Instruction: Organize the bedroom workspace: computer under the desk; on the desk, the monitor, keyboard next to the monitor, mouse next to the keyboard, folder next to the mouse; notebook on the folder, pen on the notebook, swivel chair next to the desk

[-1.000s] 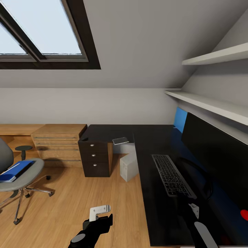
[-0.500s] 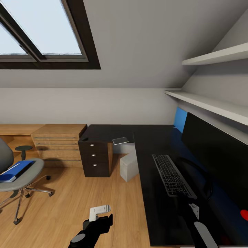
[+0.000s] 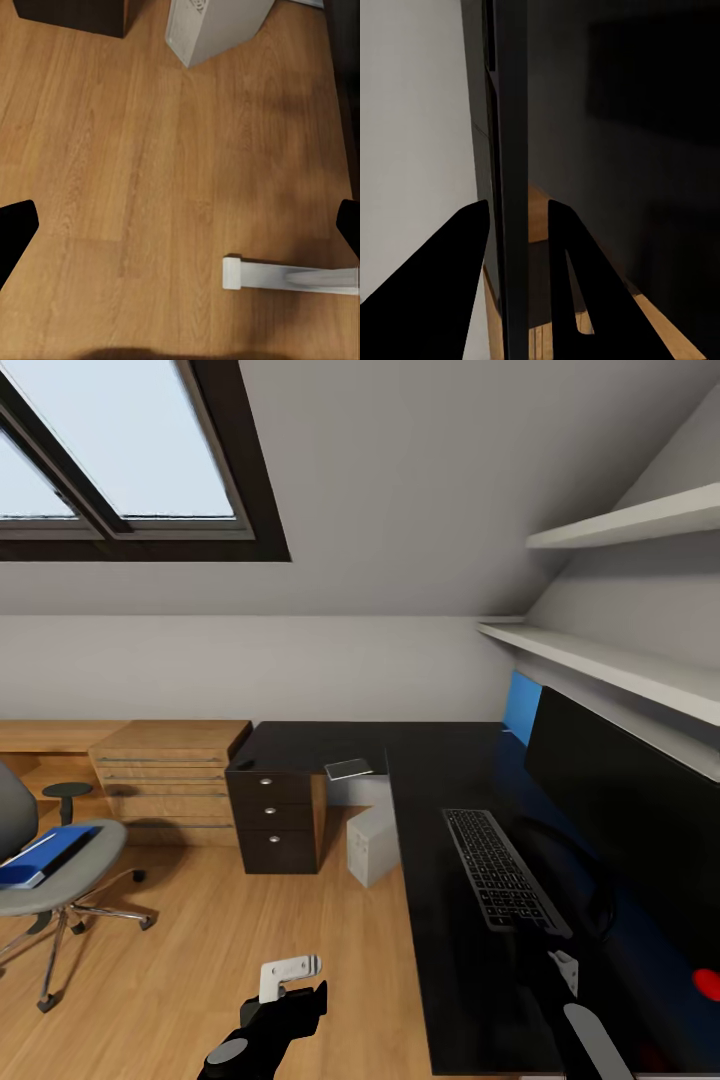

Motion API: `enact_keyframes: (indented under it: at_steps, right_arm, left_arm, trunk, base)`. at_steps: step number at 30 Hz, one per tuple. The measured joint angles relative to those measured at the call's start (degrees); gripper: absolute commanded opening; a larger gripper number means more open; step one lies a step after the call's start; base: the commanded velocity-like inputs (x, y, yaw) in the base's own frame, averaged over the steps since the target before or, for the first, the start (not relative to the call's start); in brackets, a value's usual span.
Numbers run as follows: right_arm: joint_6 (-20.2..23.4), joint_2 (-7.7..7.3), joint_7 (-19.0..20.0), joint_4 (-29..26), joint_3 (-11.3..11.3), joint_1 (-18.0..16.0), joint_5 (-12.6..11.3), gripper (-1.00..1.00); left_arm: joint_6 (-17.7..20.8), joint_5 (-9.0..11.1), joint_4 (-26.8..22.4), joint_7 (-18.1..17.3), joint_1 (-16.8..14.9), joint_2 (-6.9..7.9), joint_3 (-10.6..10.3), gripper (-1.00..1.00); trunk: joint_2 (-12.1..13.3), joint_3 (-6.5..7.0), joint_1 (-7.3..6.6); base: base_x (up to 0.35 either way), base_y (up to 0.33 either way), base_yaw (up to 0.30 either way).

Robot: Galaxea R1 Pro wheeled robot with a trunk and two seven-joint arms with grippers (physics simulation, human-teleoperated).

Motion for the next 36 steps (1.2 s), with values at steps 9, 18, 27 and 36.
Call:
enact_keyframes:
  at_steps: [9,18,27,36]
  right_arm:
    - [0.0,0.0,0.0,0.0,0.0,0.0,0.1,-1.0]
    - [0.0,0.02,0.0,0.0,0.1,0.0,0.1,-1.0]
    - [0.0,0.0,0.0,0.0,0.1,0.0,0.1,-1.0]
    - [0.0,0.0,0.0,0.0,0.1,0.0,0.1,1.0]
  left_arm:
    - [0.0,0.0,0.0,0.0,0.0,0.01,0.0,1.0]
    - [0.0,0.0,0.0,0.0,0.0,0.03,0.0,1.0]
    - [0.0,0.0,0.0,0.0,0.0,0.03,0.0,1.0]
    - [0.0,0.0,0.0,0.0,0.0,0.0,0.0,1.0]
  trunk:
    - [0.0,0.0,0.0]
    - [0.0,0.0,0.0]
    - [0.0,0.0,0.0]
    - [0.0,0.0,0.0]
  base:
    - [0.0,-0.027,0.0]
    - [0.0,-0.001,0.0]
    - [0.0,0.0,0.0]
    - [0.0,0.0,0.0]
